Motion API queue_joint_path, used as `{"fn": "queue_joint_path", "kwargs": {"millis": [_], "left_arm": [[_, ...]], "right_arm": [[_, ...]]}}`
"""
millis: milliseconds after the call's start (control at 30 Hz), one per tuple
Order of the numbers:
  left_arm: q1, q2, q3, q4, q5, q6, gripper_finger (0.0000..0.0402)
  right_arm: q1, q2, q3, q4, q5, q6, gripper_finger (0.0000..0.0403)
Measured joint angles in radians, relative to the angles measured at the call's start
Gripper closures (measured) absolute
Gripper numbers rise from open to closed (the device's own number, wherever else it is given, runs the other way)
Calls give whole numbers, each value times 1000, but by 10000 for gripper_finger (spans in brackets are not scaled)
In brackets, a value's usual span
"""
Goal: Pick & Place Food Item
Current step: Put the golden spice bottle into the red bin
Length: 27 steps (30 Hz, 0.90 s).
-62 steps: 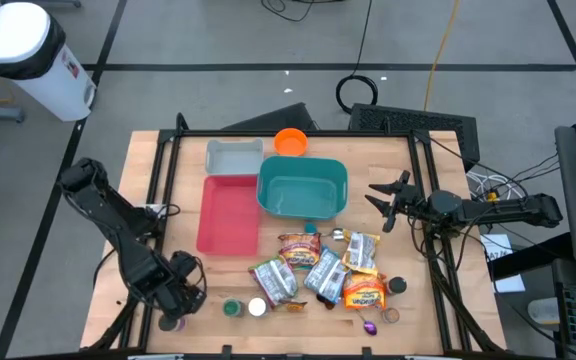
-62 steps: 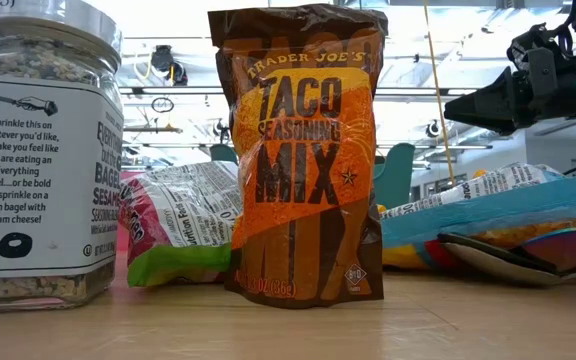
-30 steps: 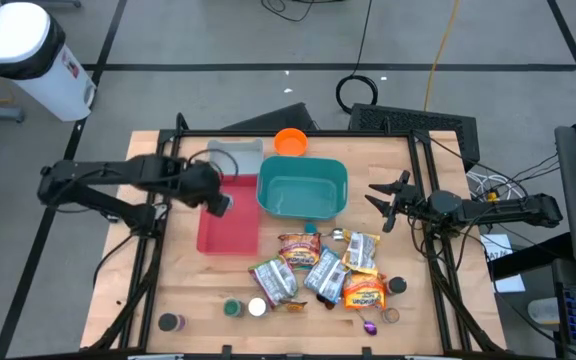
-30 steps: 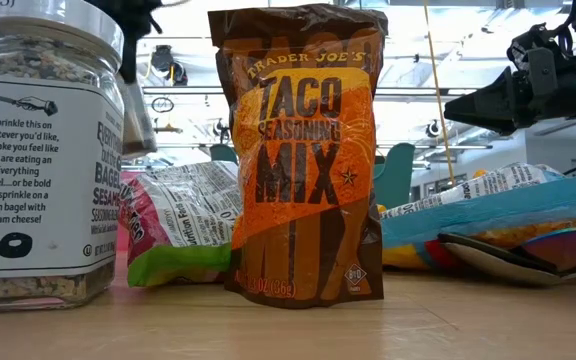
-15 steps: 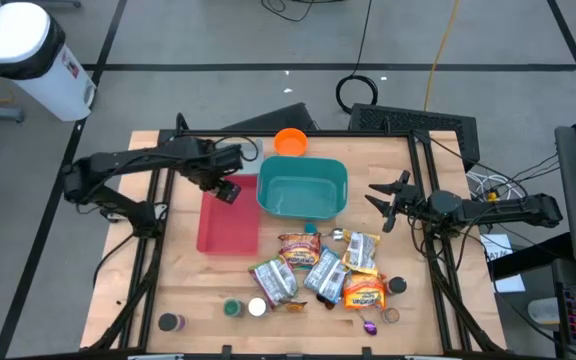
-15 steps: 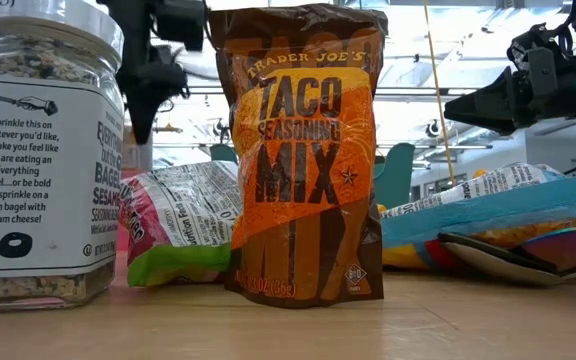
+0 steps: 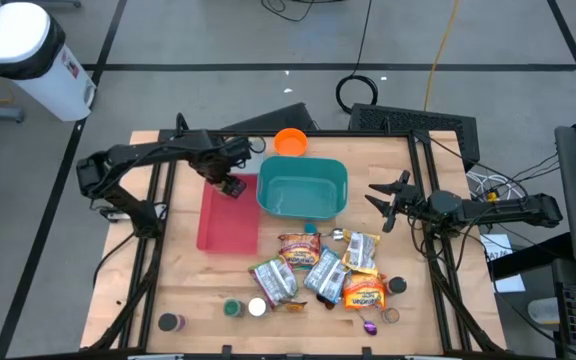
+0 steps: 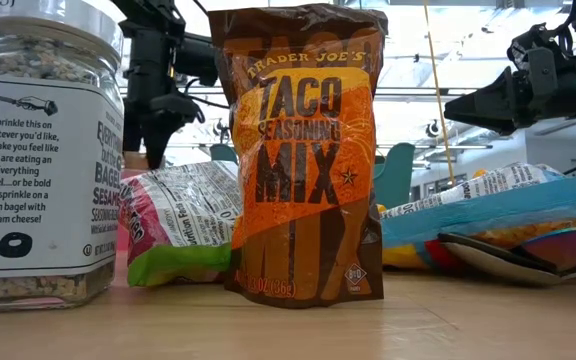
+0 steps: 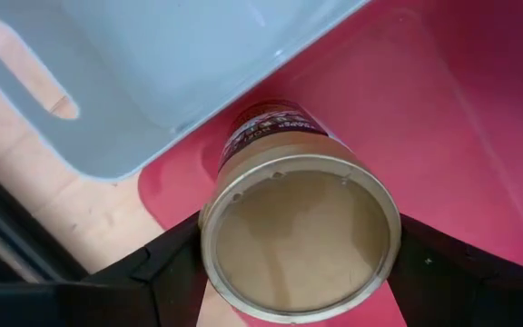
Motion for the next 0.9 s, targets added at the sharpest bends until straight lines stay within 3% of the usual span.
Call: {"fn": "queue_joint_path", "kwargs": {"millis": [367, 900], "left_arm": [[-28, 0, 0, 118, 88, -3, 124], [-114, 3, 0, 232, 46, -31, 118]], "right_arm": [[0, 0, 0, 0, 0, 0, 252], [0, 0, 0, 0, 0, 0, 252]]}}
